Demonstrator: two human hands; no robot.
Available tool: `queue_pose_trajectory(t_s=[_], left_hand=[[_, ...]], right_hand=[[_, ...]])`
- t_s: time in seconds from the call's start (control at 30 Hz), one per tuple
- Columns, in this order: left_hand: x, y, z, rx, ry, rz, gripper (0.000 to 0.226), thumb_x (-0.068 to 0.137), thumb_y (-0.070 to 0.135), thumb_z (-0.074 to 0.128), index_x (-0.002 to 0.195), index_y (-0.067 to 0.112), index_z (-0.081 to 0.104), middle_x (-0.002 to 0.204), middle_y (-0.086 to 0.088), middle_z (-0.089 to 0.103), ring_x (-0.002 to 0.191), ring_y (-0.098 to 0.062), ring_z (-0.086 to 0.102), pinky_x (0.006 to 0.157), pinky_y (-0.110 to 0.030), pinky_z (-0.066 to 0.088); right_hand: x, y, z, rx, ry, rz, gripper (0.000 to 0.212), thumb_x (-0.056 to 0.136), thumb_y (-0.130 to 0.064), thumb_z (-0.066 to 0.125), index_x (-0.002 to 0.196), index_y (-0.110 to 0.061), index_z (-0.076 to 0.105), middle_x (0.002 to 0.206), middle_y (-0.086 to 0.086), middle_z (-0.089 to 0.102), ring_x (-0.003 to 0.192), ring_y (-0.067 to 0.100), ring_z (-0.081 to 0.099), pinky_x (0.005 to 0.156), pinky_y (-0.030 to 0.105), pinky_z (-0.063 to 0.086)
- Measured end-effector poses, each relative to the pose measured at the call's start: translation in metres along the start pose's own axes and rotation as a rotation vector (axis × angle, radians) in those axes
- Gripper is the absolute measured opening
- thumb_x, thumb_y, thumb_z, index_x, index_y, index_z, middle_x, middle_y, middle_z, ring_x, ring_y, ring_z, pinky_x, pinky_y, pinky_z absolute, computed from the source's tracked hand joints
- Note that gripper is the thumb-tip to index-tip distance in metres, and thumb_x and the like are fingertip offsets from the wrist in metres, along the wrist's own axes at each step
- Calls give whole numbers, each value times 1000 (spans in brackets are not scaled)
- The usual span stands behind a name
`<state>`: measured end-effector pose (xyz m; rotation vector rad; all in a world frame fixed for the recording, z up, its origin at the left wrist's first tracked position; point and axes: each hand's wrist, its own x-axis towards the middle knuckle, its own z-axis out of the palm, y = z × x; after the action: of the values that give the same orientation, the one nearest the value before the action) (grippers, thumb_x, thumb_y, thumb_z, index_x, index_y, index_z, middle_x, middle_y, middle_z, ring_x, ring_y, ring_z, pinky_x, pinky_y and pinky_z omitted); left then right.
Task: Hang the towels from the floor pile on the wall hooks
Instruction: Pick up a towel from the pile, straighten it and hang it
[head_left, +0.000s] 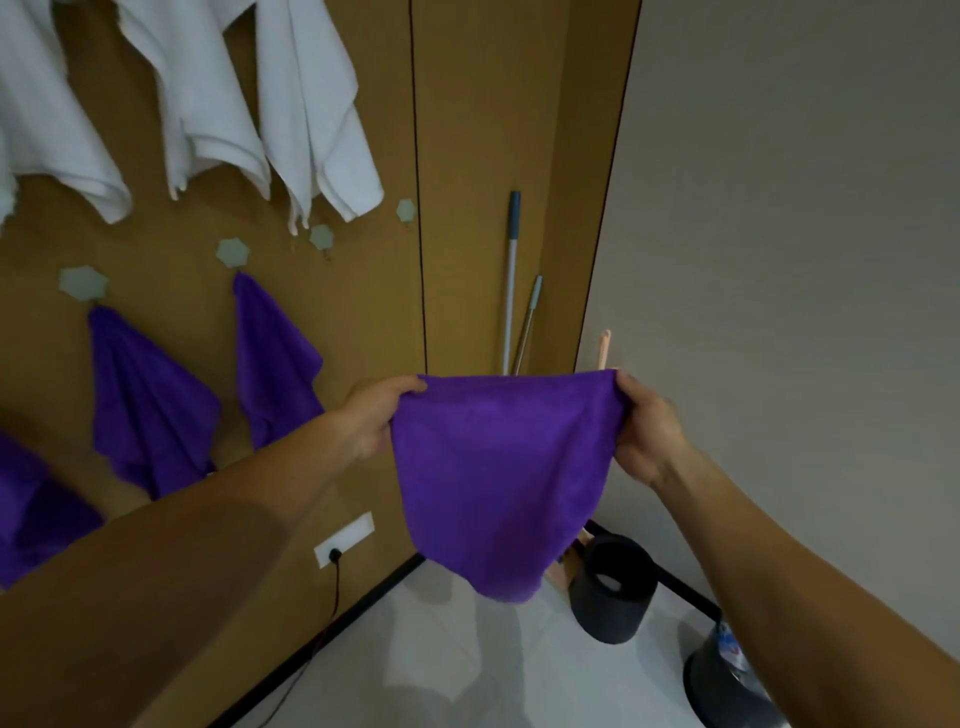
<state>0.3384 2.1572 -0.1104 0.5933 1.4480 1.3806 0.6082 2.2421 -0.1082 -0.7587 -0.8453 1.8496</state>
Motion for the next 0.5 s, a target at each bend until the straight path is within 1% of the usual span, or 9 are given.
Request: queue_pose_trajectory(t_s=[0.1, 0.13, 0.17, 0.2, 0.27, 0.3, 0.4, 0.43, 0.5], left_hand=[[-2, 12, -9, 19, 90, 9, 13, 89, 10, 54, 89, 7, 67, 85, -7, 70, 78, -19, 63, 78, -32, 52], [-3, 15, -12, 8, 122, 10, 11, 89, 12, 55, 86, 9, 66, 82, -5, 68, 78, -19, 62, 80, -33, 51], [-3, 19, -16, 0, 155, 11, 8, 88, 14, 56, 85, 11, 64, 81, -3, 65, 76, -18, 59, 78, -33, 50], [-3, 21, -19, -11, 178, 12, 6, 87, 15, 57, 83, 14, 61, 77, -1, 61, 70, -16, 57, 70, -31, 50], [-3, 25, -23, -51, 194, 31, 11, 88, 14, 54, 77, 15, 57, 65, 0, 59, 57, -14, 56, 52, -25, 48], [-3, 26, -25, -84, 211, 56, 12, 89, 12, 52, 78, 14, 56, 65, -1, 60, 58, -15, 57, 50, -25, 48], [-2, 27, -31, -131, 320, 159, 10, 88, 7, 54, 79, 11, 58, 76, -6, 60, 65, -19, 57, 54, -31, 47], [-3, 27, -32, -120, 340, 186, 14, 86, 4, 55, 75, 11, 59, 75, -7, 58, 64, -19, 55, 55, -33, 44], [-4, 25, -33, -89, 330, 217, 24, 82, 0, 56, 63, 13, 60, 69, -7, 55, 61, -21, 52, 59, -33, 37]], right_hand=[[17, -3, 4, -164, 33, 7, 19, 100, -20, 50, 96, -4, 59, 83, 10, 65, 69, 18, 66, 60, 30, 55], [22, -6, 6, -202, 45, -12, 18, 99, -19, 52, 96, -3, 60, 83, 10, 65, 67, 17, 67, 57, 28, 55], [28, -10, 7, -224, 53, -32, 18, 98, -17, 54, 97, -1, 61, 83, 11, 66, 65, 17, 68, 55, 27, 55], [35, -13, 7, -229, 54, -46, 19, 98, -17, 54, 100, 1, 61, 84, 12, 66, 66, 17, 68, 54, 26, 55], [48, -19, 6, -234, 43, -54, 23, 97, -18, 55, 108, 1, 60, 88, 13, 66, 70, 19, 68, 58, 28, 57], [53, -21, 5, -239, 39, -55, 23, 97, -19, 56, 110, 0, 59, 89, 13, 66, 72, 20, 67, 60, 29, 58], [66, -27, -1, -225, 44, -59, 23, 96, -20, 57, 106, 1, 61, 88, 10, 68, 67, 17, 70, 58, 28, 58], [69, -28, -2, -223, 40, -63, 23, 96, -19, 58, 106, 1, 62, 90, 9, 68, 64, 15, 70, 57, 27, 57], [74, -29, -4, -211, 11, -74, 29, 95, -18, 59, 114, 4, 61, 103, 1, 60, 64, 11, 69, 64, 30, 57]])
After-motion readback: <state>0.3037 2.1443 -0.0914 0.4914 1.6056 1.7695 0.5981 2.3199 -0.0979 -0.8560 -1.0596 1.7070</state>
